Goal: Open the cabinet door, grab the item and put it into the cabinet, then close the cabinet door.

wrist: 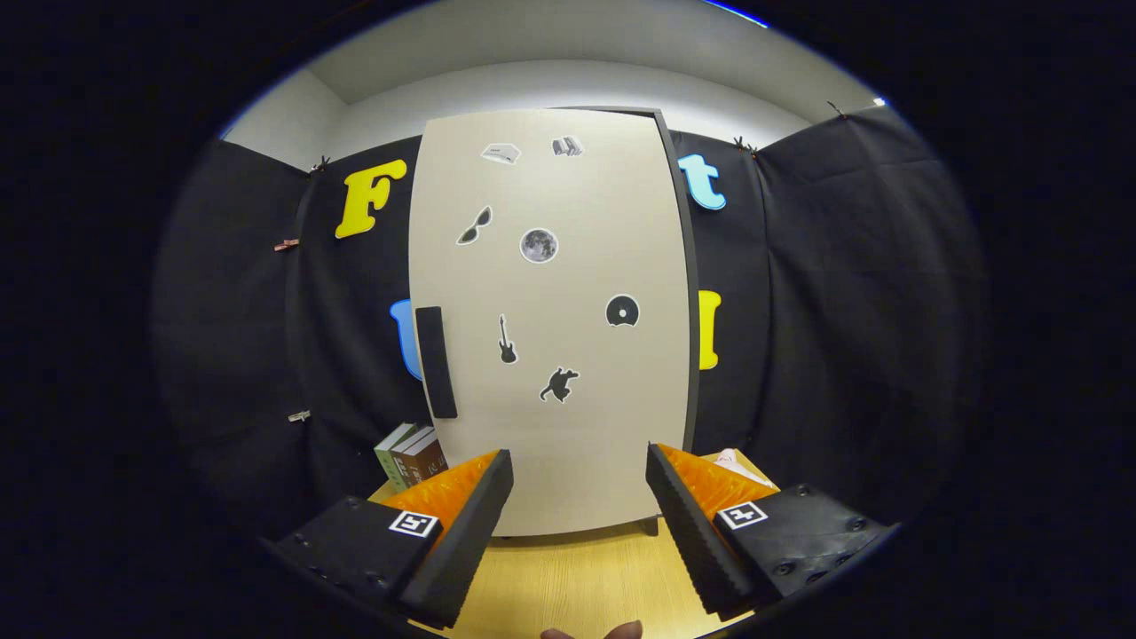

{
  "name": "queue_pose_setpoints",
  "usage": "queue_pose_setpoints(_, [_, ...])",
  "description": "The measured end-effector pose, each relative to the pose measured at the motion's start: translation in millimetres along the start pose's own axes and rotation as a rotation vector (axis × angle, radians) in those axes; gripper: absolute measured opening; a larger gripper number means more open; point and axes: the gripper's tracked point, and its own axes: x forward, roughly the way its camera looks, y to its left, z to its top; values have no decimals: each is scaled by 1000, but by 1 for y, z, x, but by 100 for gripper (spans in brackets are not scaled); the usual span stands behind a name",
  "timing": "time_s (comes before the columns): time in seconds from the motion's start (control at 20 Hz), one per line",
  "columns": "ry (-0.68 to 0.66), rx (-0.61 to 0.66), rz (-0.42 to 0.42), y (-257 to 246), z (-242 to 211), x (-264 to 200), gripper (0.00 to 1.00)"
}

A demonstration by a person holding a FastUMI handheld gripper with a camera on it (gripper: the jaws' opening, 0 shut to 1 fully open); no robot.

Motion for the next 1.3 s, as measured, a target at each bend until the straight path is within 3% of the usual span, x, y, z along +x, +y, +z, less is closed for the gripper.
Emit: queue_pose_setpoints(1.3, [-14, -11, 6, 3, 8, -1, 98])
